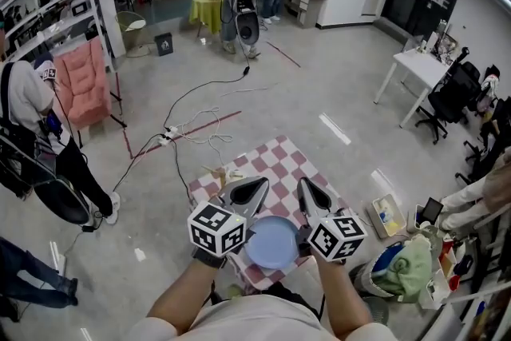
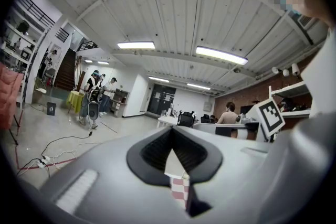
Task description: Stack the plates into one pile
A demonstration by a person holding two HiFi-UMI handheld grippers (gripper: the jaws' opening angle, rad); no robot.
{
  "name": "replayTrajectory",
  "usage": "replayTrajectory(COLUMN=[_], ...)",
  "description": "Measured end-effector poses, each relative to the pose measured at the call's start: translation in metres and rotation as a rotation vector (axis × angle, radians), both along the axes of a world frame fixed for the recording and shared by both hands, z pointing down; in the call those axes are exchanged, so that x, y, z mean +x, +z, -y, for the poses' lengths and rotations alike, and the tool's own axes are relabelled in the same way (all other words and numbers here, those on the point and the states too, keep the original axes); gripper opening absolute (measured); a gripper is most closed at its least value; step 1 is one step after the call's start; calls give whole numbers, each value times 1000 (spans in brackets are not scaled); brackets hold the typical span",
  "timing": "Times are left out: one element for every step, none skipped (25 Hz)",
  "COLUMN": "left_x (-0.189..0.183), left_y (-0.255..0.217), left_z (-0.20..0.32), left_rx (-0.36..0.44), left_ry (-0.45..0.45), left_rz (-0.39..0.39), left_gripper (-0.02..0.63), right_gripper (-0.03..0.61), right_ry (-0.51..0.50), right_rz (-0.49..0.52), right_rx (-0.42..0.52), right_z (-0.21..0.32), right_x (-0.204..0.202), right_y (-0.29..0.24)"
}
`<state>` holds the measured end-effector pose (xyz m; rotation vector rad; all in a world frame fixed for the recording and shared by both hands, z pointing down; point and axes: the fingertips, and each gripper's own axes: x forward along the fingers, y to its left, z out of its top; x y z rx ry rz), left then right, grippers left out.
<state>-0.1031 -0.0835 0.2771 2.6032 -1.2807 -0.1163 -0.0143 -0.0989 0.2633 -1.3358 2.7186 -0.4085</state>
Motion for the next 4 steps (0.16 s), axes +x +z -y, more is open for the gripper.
replayTrajectory(left_x=[0, 0, 0, 0], left_y=[1, 1, 2, 2], left_z=[0, 0, 0, 0], left_rx=[-1, -1, -1, -2], left_ry=[0, 0, -1, -1], left_rz=[0, 0, 0, 0], left_gripper=[6, 6, 6, 6], right_gripper=[9, 9, 9, 9], right_ry=[0, -1, -1, -1], right_rz=[0, 0, 0, 0], right_rx=[0, 0, 0, 0], right_z=[0, 0, 0, -1], right_x=[0, 0, 0, 0], right_y=[0, 1, 1, 1])
